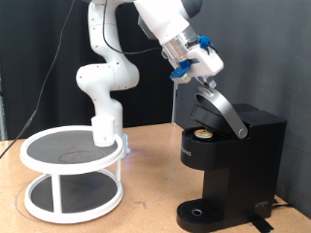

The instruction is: Make a cup of coffee with the keurig machine

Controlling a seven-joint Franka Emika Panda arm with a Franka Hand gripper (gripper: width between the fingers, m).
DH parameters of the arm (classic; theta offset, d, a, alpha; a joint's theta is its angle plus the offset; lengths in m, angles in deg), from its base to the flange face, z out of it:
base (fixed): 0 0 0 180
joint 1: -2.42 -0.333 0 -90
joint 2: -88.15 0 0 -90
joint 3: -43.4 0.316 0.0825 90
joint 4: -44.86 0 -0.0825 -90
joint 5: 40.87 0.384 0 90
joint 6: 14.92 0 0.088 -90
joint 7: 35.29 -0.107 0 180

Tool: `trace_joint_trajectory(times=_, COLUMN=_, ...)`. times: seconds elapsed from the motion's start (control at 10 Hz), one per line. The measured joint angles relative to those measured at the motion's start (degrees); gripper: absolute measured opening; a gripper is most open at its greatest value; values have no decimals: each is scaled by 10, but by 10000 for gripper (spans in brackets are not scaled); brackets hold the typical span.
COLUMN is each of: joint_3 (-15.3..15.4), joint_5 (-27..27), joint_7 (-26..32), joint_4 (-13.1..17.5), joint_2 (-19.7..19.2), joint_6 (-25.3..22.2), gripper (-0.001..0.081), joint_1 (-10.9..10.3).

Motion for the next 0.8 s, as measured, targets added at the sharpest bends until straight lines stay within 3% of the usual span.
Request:
trace_joint_trajectory(times=0.4, joint_3=0, joint_5=-15, joint_7=-17, joint_4=-2, joint_2=-8, joint_6=6, gripper=0, joint_1=0)
trace_joint_trajectory(times=0.8, joint_3=0, joint_5=16, joint_7=2, joint_4=-9, joint_2=-4, joint_6=24, gripper=0, joint_1=-1)
